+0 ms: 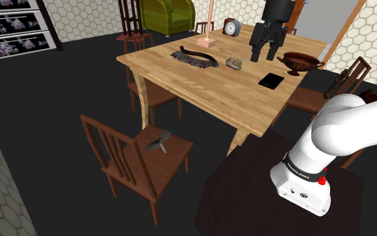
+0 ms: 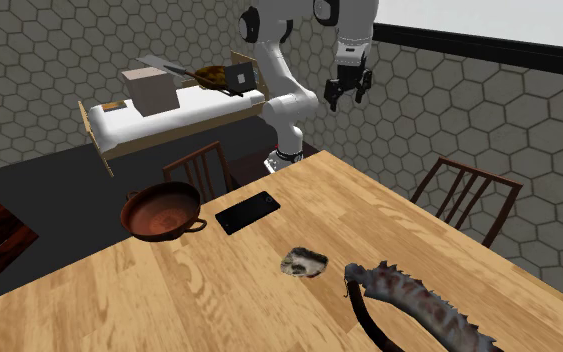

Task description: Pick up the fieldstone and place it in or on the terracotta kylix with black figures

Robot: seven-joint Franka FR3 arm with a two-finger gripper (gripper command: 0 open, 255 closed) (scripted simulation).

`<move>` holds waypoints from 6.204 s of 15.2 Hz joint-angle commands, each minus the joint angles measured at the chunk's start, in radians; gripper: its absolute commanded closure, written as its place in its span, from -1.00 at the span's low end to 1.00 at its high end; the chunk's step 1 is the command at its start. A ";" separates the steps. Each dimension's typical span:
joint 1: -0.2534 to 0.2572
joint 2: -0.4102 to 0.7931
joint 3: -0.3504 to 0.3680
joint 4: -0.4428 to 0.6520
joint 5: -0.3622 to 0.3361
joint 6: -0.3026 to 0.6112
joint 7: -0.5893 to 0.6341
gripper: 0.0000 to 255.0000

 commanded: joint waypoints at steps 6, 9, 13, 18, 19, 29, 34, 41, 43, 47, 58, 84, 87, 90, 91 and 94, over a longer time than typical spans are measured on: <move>-0.004 0.045 -0.072 -0.053 -0.121 0.115 -0.173 -1.00; -0.006 0.089 -0.117 -0.070 -0.187 0.195 -0.270 -1.00; -0.008 0.167 -0.177 -0.074 -0.265 0.310 -0.393 -1.00; -0.005 0.292 -0.251 -0.047 -0.340 0.460 -0.539 -1.00; -0.003 0.320 -0.266 -0.037 -0.352 0.490 -0.568 -1.00; 0.024 0.642 -0.394 0.128 -0.371 0.771 -0.862 -1.00; 0.025 0.821 -0.428 0.256 -0.306 0.883 -1.028 -1.00; -0.006 0.994 -0.422 0.385 -0.216 0.974 -1.178 -1.00; -0.013 1.015 -0.420 0.384 -0.203 0.995 -1.186 -1.00; -0.026 1.054 -0.414 0.385 -0.181 1.032 -1.202 -1.00; -0.026 1.054 -0.414 0.385 -0.181 1.031 -1.202 1.00; 0.053 0.854 -0.578 0.050 -1.145 1.249 -0.795 -1.00; 0.053 0.854 -0.578 0.050 -1.145 1.249 -0.795 -1.00; 0.053 0.854 -0.578 0.050 -1.145 1.249 -0.795 1.00; 0.053 0.854 -0.578 0.050 -1.145 1.248 -0.795 1.00; 0.053 0.854 -0.578 0.050 -1.145 1.248 -0.795 1.00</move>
